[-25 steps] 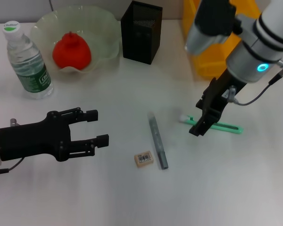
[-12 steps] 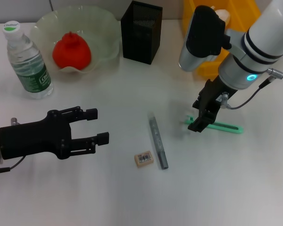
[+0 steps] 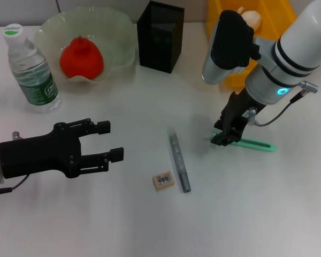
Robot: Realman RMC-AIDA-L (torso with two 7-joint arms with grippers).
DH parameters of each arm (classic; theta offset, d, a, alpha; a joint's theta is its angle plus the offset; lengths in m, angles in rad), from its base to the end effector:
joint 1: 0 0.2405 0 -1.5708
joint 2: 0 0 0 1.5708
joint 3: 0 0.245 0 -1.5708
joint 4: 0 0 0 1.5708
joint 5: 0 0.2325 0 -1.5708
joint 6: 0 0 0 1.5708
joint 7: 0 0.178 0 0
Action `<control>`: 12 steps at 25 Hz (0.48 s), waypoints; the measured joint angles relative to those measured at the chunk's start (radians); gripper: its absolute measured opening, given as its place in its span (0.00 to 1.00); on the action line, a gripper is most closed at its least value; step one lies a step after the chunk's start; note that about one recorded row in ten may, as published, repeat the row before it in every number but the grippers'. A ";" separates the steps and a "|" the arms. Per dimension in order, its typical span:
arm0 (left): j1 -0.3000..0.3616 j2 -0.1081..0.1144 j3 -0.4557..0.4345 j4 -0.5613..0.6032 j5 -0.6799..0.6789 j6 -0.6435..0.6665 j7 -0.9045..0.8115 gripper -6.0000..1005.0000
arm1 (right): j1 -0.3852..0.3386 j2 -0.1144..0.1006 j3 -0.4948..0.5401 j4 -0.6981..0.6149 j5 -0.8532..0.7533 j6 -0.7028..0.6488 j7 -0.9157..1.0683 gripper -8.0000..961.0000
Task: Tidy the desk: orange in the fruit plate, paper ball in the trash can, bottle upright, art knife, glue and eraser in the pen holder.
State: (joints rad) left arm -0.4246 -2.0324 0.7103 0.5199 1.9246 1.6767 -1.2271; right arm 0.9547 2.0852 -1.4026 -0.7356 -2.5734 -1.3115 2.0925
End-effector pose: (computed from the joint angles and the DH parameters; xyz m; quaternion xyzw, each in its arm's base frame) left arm -0.2823 0.3037 -0.0258 -0.9290 -0.2150 -0.2848 0.0979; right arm 0.1775 0.4124 -0.0973 -0.9605 0.1154 -0.2410 0.0773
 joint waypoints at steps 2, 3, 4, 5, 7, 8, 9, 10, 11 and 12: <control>-0.003 0.000 0.000 0.000 0.000 -0.001 0.000 0.79 | 0.005 0.001 0.000 0.016 0.000 0.010 -0.004 0.44; -0.004 0.000 0.000 0.000 0.000 -0.002 0.000 0.79 | 0.006 0.001 -0.001 0.021 0.000 0.014 -0.006 0.43; -0.004 0.000 0.000 0.000 0.000 -0.002 0.000 0.79 | 0.006 0.001 -0.001 0.023 0.000 0.018 -0.007 0.42; -0.005 0.000 0.000 0.000 0.000 -0.003 0.000 0.79 | 0.006 0.001 -0.001 0.024 0.000 0.020 -0.007 0.41; -0.005 0.000 0.000 0.000 -0.001 -0.005 0.000 0.79 | 0.007 0.001 -0.002 0.025 0.000 0.021 -0.010 0.39; -0.006 0.000 0.000 0.000 -0.001 -0.007 0.000 0.79 | 0.007 0.001 -0.002 0.026 0.000 0.022 -0.013 0.39; -0.007 0.000 0.000 0.000 -0.001 -0.009 0.000 0.79 | 0.007 0.002 -0.002 0.030 0.000 0.023 -0.018 0.39; -0.007 0.000 0.000 0.000 -0.001 -0.011 0.000 0.79 | 0.007 0.002 -0.002 0.030 0.000 0.023 -0.018 0.39; -0.008 0.000 0.001 0.000 -0.001 -0.011 0.000 0.79 | 0.007 0.002 -0.002 0.031 0.000 0.024 -0.019 0.39; -0.009 0.000 0.002 0.000 -0.001 -0.012 0.000 0.79 | 0.007 0.002 -0.003 0.033 0.000 0.025 -0.019 0.39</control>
State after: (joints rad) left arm -0.4337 -2.0324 0.7119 0.5200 1.9235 1.6646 -1.2271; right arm 0.9617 2.0876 -1.4051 -0.7027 -2.5733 -1.2870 2.0736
